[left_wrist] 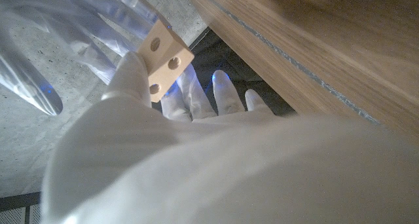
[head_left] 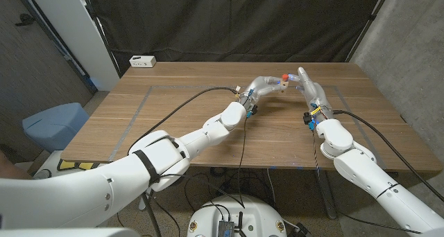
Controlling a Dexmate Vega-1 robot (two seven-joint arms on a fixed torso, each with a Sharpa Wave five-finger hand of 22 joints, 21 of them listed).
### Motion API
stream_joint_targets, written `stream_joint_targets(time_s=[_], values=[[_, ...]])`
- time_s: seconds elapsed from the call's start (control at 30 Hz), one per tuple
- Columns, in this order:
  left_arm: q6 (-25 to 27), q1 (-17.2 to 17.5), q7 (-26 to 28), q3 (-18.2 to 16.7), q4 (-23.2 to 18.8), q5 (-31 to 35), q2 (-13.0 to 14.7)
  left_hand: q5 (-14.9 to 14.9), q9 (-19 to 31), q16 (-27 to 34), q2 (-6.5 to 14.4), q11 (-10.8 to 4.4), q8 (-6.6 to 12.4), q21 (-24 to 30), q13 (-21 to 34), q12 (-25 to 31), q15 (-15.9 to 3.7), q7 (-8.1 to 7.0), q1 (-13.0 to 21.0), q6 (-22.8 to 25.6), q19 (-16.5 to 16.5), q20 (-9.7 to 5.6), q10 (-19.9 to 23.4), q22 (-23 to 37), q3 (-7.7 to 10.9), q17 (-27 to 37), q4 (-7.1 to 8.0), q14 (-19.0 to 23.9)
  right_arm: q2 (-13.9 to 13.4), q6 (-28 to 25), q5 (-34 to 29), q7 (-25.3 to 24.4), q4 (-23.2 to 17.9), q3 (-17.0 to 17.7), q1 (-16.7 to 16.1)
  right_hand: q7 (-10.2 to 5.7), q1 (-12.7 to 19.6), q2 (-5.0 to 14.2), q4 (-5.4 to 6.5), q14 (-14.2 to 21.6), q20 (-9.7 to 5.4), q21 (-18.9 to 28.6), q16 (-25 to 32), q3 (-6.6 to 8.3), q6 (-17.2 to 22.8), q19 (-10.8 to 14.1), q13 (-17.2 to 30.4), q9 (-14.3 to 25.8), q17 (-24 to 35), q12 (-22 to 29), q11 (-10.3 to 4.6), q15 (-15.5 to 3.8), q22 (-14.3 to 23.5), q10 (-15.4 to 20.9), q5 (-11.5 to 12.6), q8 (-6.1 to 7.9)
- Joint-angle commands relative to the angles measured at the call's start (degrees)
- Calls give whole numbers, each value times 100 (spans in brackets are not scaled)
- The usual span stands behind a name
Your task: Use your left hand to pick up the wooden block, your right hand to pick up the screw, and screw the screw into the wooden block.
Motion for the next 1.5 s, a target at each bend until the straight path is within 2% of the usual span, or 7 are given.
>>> stream_joint_targets(time_s=[0.03, 0.73, 1.07, 1.27, 1.5], values=[[9, -37, 6, 12, 98, -1, -42, 38, 28, -7, 338, -27, 51, 14, 77, 55, -514, 92, 252, 498, 41, 34, 73, 21, 167, 19, 122, 48, -3, -27, -29, -37, -35, 29, -44, 13, 5, 63, -12, 41, 8, 46, 35, 10, 97, 52, -1, 11, 14, 58, -27, 4, 24, 66, 45, 39], [-103, -232, -82, 37, 601, -129, -215, 41, 28, -9, 333, -26, 49, 16, 82, 58, -515, 98, 252, 500, 47, 35, 81, 22, 171, 14, 117, 55, -10, -117, -46, -15, -26, 4, 0, 79, 20, 103, -47, 138, 21, 33, 25, 38, 676, 148, -2, 8, 11, 56, -149, -48, 24, 323, 55, 117], [-140, -277, -42, 72, 692, -144, -248, 41, 28, -10, 335, -25, 48, 16, 79, 53, -522, 96, 250, 500, 48, 33, 78, 22, 173, 15, 117, 54, 28, -88, -60, -79, 7, 22, 14, 85, 13, 108, -49, 172, 30, 30, 28, 40, 746, 167, -1, 8, 12, 52, -110, -58, 25, 376, 57, 105], [-138, -307, -46, 93, 747, -157, -282, 42, 28, -10, 332, -26, 50, 17, 77, 55, -524, 87, 253, 510, 49, 28, 87, 22, 173, 15, 113, 51, 15, -129, -90, -171, -30, 77, -17, 77, 11, 112, -55, 222, -4, 50, 37, 43, 723, 243, -1, 8, 12, 47, -75, -70, 25, 423, 58, 61], [-131, -366, -64, 127, 854, -182, -340, 44, 29, -7, 337, -25, 45, 17, 75, 50, -530, 92, 264, 499, 51, 31, 81, 22, 177, 16, 108, 55, -40, -226, -67, -163, -65, 124, -3, 58, 9, 106, -67, 233, -23, 42, 22, 45, 444, 278, 2, 12, 13, 4, 28, -57, 26, 400, 57, -101]])
